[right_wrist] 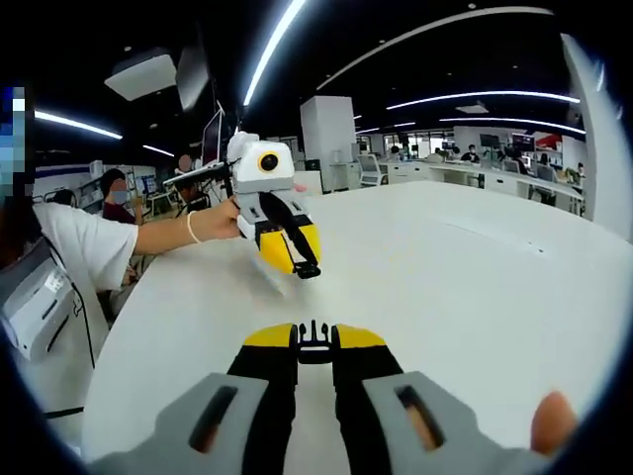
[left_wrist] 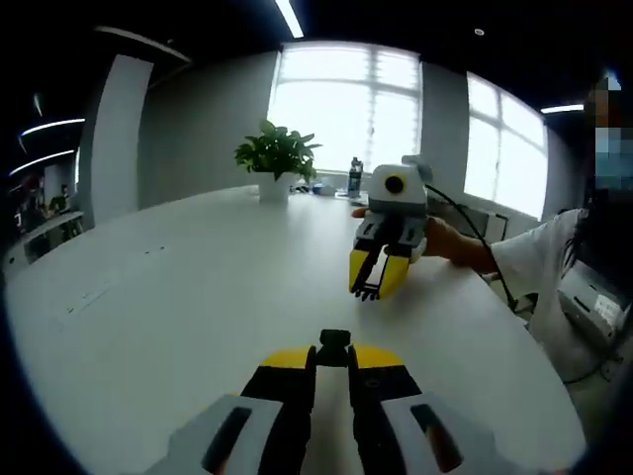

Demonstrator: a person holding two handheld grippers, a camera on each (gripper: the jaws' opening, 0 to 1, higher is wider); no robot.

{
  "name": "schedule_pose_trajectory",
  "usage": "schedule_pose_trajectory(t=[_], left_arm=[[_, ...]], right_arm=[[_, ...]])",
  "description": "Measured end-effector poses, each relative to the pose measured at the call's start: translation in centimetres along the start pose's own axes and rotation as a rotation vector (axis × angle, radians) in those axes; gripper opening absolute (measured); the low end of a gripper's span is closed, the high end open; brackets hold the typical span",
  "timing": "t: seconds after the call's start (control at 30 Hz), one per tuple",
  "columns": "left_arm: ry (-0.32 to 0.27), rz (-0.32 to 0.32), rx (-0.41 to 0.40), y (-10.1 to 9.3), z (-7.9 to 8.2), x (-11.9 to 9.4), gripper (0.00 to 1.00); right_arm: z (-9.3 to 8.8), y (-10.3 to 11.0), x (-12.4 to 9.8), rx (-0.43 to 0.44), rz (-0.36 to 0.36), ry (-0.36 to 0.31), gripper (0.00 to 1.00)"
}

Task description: Snap the two parts of the plastic buckle together until the buckle closes and remains connected.

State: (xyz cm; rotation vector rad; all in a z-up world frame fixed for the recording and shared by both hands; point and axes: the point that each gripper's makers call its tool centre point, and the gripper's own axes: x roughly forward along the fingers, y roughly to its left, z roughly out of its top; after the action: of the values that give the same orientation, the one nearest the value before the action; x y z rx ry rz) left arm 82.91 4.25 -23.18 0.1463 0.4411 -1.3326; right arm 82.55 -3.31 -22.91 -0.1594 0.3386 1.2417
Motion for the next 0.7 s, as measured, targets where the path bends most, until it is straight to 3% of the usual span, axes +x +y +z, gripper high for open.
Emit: schedule_pose_trajectory(t=[0.2,0.3,0.7], left_arm=[[0.003,0.005,-0.016,-0.5,-1.0,-0.5,0.12],[-0.020,-0.004,-0.071,-1.0,-1.1,-0.7,0.12],[-0.010,0.053,-0.052,-1.9,-2.4,-2.3,0.12]], right_arm=[[-0.5,0.1,0.2,0.004,0.005,0.015,0.13],[-0.5,0.0,0.2,0.005,0.005,0.015,0.13],[-0.8,0.9,0.6,-0.004,0.026,0.026,0.13]])
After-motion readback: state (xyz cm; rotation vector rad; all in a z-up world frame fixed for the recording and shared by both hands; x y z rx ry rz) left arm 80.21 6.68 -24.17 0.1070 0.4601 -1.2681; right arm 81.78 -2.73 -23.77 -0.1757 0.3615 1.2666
